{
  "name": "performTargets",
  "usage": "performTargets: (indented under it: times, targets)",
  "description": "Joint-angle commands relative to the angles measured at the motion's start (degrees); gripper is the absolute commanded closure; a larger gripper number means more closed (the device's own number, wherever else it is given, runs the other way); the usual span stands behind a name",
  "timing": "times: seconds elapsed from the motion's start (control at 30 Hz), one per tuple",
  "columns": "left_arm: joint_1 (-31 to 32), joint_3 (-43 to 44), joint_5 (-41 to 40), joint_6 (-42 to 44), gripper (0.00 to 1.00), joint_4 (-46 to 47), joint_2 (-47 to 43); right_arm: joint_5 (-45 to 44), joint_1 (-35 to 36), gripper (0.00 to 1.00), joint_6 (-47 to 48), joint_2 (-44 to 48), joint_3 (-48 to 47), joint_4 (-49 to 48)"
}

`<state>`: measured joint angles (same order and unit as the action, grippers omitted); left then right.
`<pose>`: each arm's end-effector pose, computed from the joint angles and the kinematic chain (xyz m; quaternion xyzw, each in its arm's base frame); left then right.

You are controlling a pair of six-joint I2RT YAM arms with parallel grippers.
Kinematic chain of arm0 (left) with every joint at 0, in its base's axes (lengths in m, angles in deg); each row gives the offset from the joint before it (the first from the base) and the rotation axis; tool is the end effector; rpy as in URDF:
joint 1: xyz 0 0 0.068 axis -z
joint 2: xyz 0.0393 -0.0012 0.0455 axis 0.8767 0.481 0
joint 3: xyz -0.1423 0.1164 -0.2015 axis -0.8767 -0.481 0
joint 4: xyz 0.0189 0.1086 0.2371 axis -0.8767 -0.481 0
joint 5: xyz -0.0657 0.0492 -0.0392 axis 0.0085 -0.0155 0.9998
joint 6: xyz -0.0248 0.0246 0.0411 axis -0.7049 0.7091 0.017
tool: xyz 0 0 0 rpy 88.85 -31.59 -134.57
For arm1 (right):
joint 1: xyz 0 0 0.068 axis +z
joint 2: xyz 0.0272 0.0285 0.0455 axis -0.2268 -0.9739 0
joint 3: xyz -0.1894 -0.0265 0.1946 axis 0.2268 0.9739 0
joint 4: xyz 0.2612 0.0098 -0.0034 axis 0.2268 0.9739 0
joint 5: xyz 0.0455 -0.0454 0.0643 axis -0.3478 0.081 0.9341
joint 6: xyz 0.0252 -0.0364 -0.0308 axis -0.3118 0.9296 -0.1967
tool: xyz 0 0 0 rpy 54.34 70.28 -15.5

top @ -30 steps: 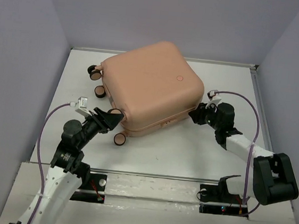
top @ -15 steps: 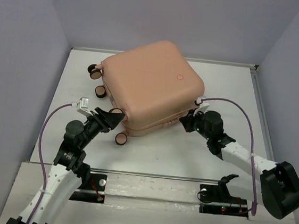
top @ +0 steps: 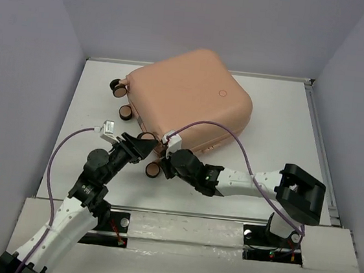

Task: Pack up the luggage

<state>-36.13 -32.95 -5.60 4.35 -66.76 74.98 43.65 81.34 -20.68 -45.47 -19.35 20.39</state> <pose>0.1258 -0.0662 0.2431 -0.1028 0.6728 -0.5118 0.5243 0.1396 0.3282 0.2162 -0.2941 0.7899 0.2972 0.4486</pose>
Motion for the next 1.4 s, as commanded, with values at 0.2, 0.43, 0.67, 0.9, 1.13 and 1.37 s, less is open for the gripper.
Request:
performTargets:
  times: [0.2, 0.43, 0.67, 0.9, 1.13, 1.37]
  targets:
    - [1.42, 3.31, -1.52, 5.08, 0.94, -12.08, -6.76, 0.98, 10.17, 0.93, -0.47, -7.95, -5.45, -30.36]
    - [11.15, 3.40, -6.48, 3.51, 0.94, -0.84, 5.97, -3.68, 10.17, 0.93, -4.68, 2.47, 6.66, -33.18]
    - [28.39, 18.32, -13.22, 5.61, 0.94, 13.57, 33.11, -10.26, 10.70, 0.93, -13.55, 18.84, 25.21, -27.65]
    - [30.34, 35.12, -12.84, 11.93, 0.57, 10.18, 46.25, -20.82, 11.40, 0.93, -11.90, 31.95, 30.76, -20.44]
    - [21.14, 46.17, -13.21, 23.07, 0.03, -19.11, 33.08, -22.05, 11.40, 0.93, -11.10, 33.71, 30.50, -18.95]
    - [-6.55, 43.14, -15.32, 33.98, 0.07, -39.58, 27.00, -22.05, 11.40, 0.93, -11.01, 32.92, 30.06, -17.27]
